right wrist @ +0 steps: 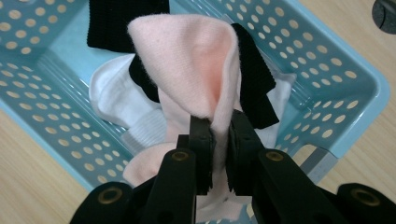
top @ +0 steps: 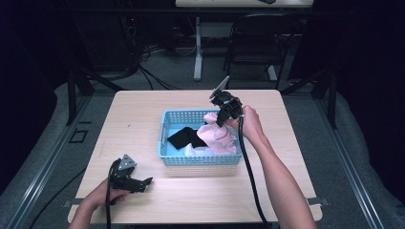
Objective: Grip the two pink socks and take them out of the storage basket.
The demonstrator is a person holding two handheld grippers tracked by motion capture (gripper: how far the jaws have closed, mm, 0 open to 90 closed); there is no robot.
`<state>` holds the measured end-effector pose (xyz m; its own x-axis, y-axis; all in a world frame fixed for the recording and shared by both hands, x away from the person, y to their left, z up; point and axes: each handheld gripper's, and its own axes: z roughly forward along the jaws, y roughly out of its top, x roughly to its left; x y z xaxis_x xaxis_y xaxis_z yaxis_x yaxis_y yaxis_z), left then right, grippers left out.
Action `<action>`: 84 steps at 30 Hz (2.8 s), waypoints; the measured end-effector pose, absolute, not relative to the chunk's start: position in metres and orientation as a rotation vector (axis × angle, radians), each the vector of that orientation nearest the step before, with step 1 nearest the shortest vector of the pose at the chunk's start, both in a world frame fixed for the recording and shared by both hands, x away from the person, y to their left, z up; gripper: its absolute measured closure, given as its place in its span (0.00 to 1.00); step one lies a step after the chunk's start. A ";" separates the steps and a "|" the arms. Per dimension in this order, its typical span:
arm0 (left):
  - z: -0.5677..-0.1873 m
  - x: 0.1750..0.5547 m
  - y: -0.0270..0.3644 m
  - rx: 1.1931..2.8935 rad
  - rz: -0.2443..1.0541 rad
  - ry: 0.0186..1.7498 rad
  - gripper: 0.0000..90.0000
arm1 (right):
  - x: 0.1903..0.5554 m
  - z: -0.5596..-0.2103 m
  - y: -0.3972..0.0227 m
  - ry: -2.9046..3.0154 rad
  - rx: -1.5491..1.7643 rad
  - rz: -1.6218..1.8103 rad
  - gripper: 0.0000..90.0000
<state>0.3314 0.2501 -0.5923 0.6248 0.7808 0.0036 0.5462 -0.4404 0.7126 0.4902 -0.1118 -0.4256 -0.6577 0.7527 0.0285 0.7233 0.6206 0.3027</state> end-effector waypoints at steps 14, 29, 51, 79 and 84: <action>-0.592 0.331 0.250 2.156 0.436 1.036 0.00 | 0.478 -0.391 -0.114 2.737 1.215 0.472 0.91; -0.592 0.331 0.250 2.156 0.436 1.036 0.00 | 0.464 -0.364 -0.138 2.702 1.226 0.506 0.91; -0.592 0.331 0.250 2.156 0.437 1.036 0.00 | 0.432 -0.357 -0.237 2.598 1.400 0.502 0.91; -0.592 0.331 0.250 2.155 0.436 1.035 0.00 | 0.422 -0.436 -0.294 2.458 1.665 0.471 0.91; -0.592 0.331 0.250 2.155 0.437 1.036 0.00 | 0.428 -0.449 -0.292 2.456 1.676 0.462 0.91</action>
<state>0.3314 0.2500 -0.5924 0.6241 0.7813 0.0021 0.5467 -0.4386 0.7133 0.4279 -0.2916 -0.4487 -0.3737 0.9255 0.0623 0.8848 0.3355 0.3234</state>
